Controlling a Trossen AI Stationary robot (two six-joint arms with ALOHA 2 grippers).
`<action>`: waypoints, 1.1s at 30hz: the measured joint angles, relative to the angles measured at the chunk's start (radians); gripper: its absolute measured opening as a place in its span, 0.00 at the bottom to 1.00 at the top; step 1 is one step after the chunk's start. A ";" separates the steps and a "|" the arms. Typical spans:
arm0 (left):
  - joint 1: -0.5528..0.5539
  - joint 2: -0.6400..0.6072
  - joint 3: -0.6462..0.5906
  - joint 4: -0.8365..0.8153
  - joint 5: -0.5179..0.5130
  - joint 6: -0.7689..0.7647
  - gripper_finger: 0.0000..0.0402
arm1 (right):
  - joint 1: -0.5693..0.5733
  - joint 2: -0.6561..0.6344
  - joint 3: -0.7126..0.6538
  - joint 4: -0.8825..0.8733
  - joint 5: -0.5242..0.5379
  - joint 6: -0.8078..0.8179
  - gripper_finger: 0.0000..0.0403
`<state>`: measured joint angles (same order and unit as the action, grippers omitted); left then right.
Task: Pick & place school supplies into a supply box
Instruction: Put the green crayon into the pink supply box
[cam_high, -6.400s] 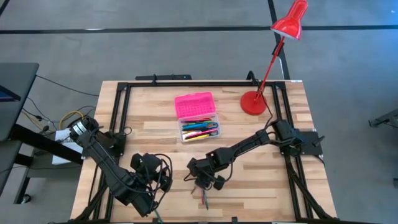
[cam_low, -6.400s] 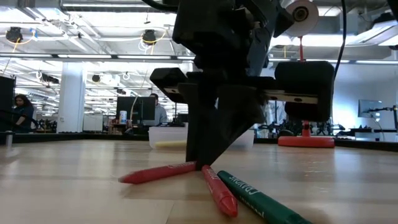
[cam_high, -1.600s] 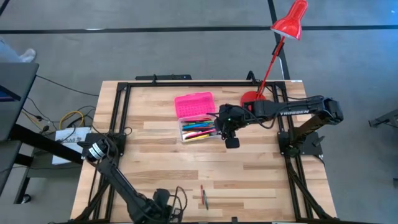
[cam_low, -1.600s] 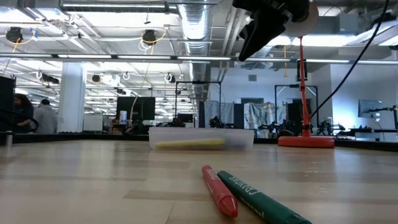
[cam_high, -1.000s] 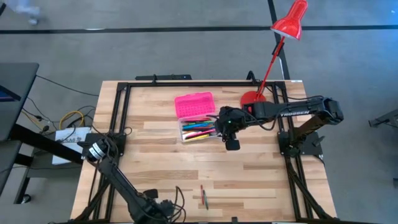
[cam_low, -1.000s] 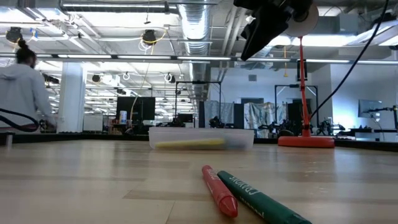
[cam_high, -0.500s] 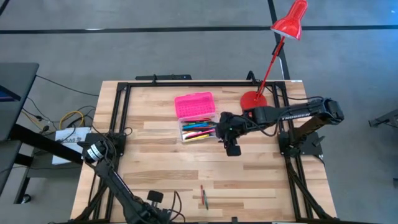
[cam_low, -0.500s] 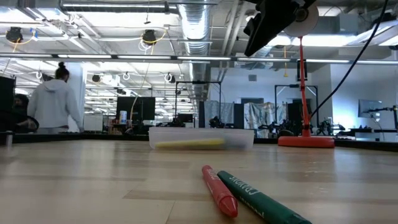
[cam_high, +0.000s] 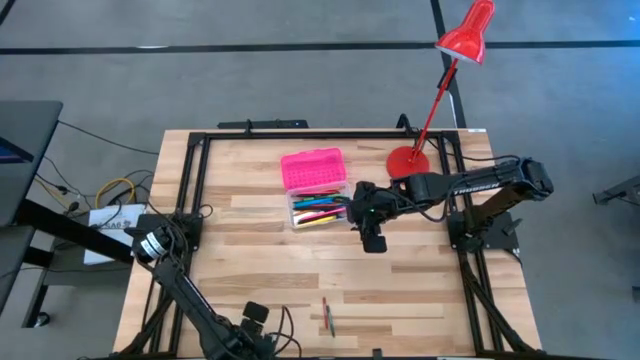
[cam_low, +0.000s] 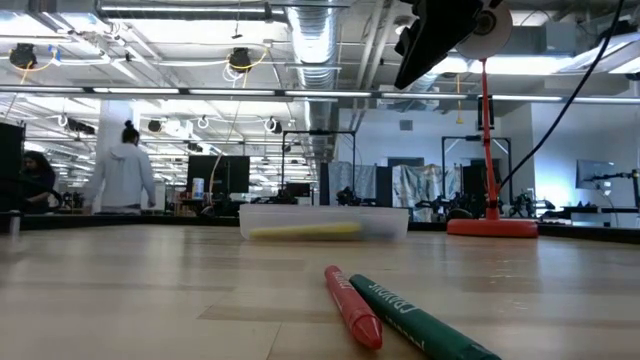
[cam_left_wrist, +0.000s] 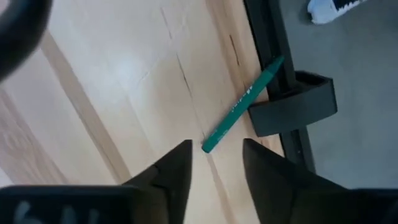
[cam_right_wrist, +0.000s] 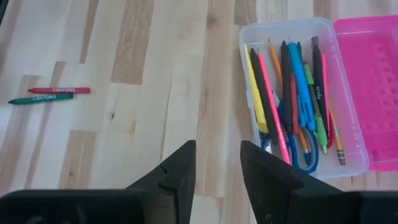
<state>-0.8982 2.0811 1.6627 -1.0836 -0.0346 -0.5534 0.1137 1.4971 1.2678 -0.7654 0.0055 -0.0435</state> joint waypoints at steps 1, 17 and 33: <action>-0.001 0.000 0.000 0.000 0.000 0.021 0.37 | 0.003 0.000 0.000 0.000 0.000 0.001 0.29; 0.000 0.000 -0.135 0.169 0.031 0.091 0.38 | 0.012 0.000 0.000 0.001 0.023 -0.009 0.29; 0.008 -0.008 -0.225 0.287 0.026 0.023 0.28 | 0.009 0.000 0.000 0.002 0.023 -0.019 0.29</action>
<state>-0.8902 2.0732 1.4373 -0.7961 -0.0083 -0.5306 0.1223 1.4975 1.2682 -0.7636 0.0284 -0.0620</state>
